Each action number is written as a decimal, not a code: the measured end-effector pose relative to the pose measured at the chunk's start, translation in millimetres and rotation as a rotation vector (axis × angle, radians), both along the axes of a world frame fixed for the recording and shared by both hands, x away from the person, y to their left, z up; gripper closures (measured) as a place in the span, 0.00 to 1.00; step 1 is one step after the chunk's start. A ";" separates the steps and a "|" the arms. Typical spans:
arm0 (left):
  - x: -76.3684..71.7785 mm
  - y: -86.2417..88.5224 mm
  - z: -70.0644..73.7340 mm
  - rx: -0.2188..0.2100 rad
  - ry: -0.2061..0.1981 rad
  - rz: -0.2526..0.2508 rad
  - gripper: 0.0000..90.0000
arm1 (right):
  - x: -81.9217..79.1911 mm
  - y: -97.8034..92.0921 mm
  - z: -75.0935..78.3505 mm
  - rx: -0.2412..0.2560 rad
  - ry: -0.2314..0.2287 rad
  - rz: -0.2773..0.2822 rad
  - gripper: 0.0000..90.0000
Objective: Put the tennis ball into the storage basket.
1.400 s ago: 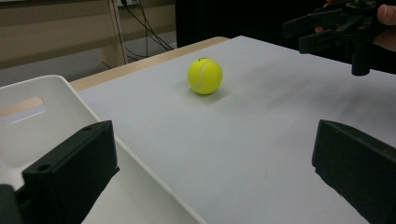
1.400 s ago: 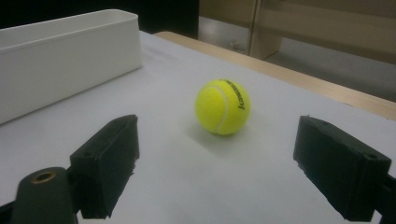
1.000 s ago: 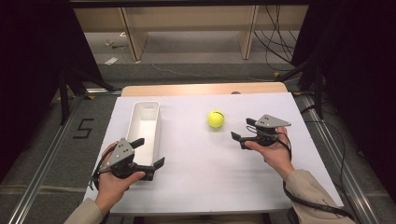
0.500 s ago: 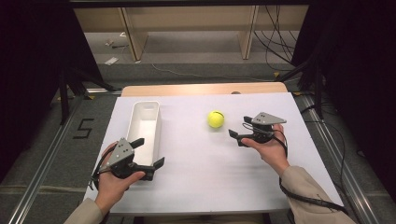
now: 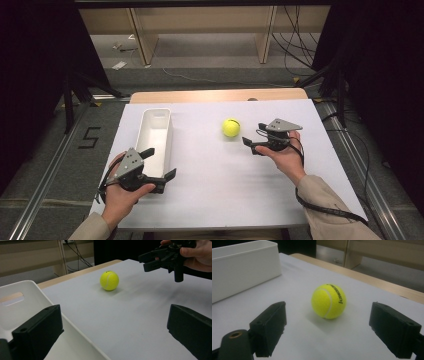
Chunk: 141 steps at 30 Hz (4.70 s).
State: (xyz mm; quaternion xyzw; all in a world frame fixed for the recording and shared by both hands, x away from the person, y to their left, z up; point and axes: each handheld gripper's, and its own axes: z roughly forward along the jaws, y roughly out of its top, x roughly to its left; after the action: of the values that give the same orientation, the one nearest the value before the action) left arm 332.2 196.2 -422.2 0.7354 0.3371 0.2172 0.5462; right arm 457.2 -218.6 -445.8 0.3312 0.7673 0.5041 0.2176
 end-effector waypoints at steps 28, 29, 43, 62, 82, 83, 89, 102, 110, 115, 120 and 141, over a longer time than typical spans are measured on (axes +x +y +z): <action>0.1 0.3 0.0 -0.002 0.000 0.000 0.00 | 19.7 15.9 -7.2 -0.011 0.020 -0.003 0.17; 0.1 0.2 0.0 -0.001 0.000 -0.001 0.00 | 20.3 16.1 -7.5 -0.010 0.021 -0.003 0.17; 0.0 0.5 0.1 -0.004 0.000 0.000 0.00 | 28.2 23.0 -11.2 -0.014 0.030 -0.006 0.17; -0.1 0.7 0.3 -0.008 0.000 0.001 0.00 | 41.8 34.0 -17.4 -0.023 0.045 -0.017 0.17; -0.2 0.9 0.3 -0.009 0.000 -0.001 0.00 | 56.4 43.4 -22.0 -0.025 0.058 -0.030 0.15; -0.1 0.9 0.3 -0.009 0.000 -0.001 0.00 | 57.3 43.6 -22.1 -0.025 0.059 -0.032 0.15; -0.2 1.0 0.4 -0.010 0.000 -0.001 0.00 | 62.7 46.3 -22.6 -0.031 0.060 -0.033 0.13; -0.1 1.3 0.4 -0.012 0.000 -0.001 0.00 | 73.0 52.1 -29.7 -0.042 0.081 -0.042 0.13; -0.1 1.1 0.5 -0.012 0.000 -0.002 0.00 | 78.0 55.1 -33.8 -0.045 0.087 -0.050 0.13; -0.1 1.2 0.5 -0.013 0.000 -0.002 0.00 | 79.7 57.9 -36.3 -0.049 0.094 -0.049 0.13; 0.1 1.5 0.4 -0.014 0.001 -0.002 0.00 | 81.6 60.6 -38.5 -0.054 0.096 -0.047 0.13; 0.0 1.2 0.5 -0.014 0.001 -0.004 0.00 | 85.1 65.8 -45.8 -0.072 0.111 -0.044 0.20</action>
State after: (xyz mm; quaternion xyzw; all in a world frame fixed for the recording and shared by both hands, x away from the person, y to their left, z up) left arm 332.1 197.5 -421.8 0.7322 0.3375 0.2134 0.5517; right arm 542.4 -152.7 -491.6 0.3675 0.7883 0.4521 0.1977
